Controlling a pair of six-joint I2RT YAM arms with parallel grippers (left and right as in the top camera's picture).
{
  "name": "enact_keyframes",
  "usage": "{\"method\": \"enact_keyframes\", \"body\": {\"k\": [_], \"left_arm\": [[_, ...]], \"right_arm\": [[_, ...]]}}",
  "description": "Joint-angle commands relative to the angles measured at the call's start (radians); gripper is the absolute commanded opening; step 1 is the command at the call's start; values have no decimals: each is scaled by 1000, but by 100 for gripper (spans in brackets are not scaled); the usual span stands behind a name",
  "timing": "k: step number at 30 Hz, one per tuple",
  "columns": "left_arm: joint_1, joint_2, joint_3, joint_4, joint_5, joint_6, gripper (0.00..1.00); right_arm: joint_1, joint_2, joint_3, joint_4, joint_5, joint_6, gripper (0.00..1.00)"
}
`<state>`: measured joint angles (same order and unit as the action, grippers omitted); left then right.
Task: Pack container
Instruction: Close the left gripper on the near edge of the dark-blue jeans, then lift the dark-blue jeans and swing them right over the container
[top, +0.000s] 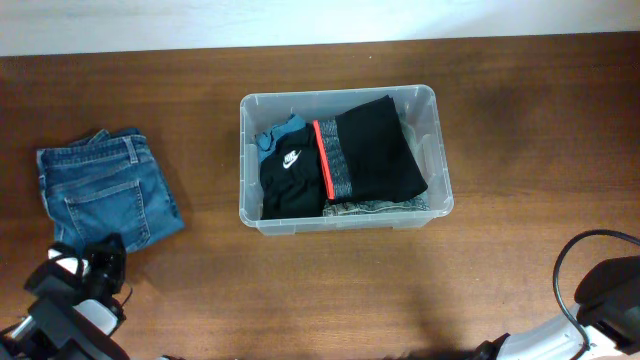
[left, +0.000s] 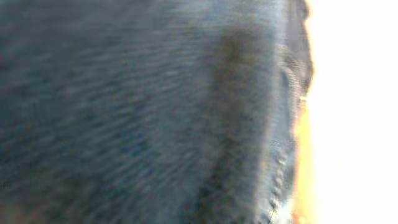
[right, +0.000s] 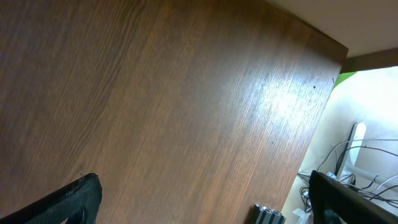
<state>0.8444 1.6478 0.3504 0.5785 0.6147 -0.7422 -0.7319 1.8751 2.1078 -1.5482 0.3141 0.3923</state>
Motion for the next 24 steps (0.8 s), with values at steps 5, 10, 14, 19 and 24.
{"method": "enact_keyframes", "body": {"k": [5, 10, 14, 19, 24], "left_arm": [[-11, -144, 50, 49, 265, -153, 1], [-11, -318, 100, -45, 254, -155, 1], [-11, -423, 217, -249, 250, -154, 1], [-32, -447, 433, -528, 238, -65, 1], [-131, -447, 689, -821, 92, 74, 1]], "right_arm": [[-2, 0, 3, 0, 12, 4, 99], [-2, 0, 3, 0, 12, 4, 98], [-2, 0, 3, 0, 12, 4, 99], [-2, 0, 3, 0, 12, 4, 99], [-2, 0, 3, 0, 12, 4, 98]]}}
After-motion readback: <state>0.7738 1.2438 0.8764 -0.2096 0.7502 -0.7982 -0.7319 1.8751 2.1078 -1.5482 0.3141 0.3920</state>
